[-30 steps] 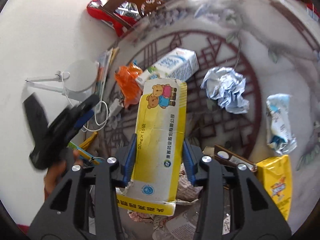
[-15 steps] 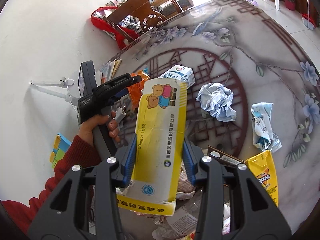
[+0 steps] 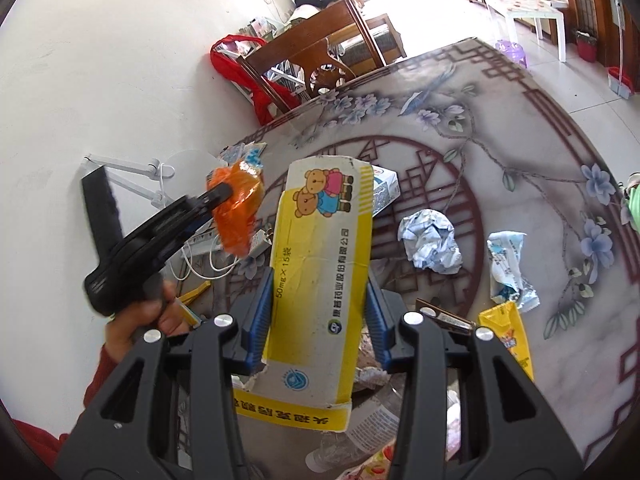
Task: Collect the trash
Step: 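Carry the carton to the green-rimmed red bin and release it while the left tool drops the bag in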
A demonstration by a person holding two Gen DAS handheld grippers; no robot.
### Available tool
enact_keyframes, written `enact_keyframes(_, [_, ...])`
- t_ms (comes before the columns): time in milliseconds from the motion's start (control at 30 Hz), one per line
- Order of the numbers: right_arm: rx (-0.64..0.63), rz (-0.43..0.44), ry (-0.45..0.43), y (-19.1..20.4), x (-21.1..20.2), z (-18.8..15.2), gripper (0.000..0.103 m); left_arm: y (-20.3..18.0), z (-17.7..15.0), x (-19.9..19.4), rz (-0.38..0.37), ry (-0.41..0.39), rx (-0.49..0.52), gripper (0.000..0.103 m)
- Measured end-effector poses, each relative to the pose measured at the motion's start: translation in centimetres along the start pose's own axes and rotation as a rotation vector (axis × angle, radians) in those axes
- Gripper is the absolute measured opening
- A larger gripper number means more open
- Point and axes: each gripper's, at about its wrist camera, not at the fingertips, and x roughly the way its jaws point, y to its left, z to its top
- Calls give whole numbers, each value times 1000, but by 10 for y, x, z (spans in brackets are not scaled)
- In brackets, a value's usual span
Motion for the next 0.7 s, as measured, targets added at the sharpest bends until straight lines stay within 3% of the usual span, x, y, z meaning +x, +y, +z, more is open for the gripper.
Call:
enact_keyframes(300, [9,-19,-80,-23,-43,-3,41,-46,-38,-40,-69,0,12,37])
enact_keyframes(700, [44,4,-132,-109,-97,20,41,-139,-65,-23,-72,3,23,37])
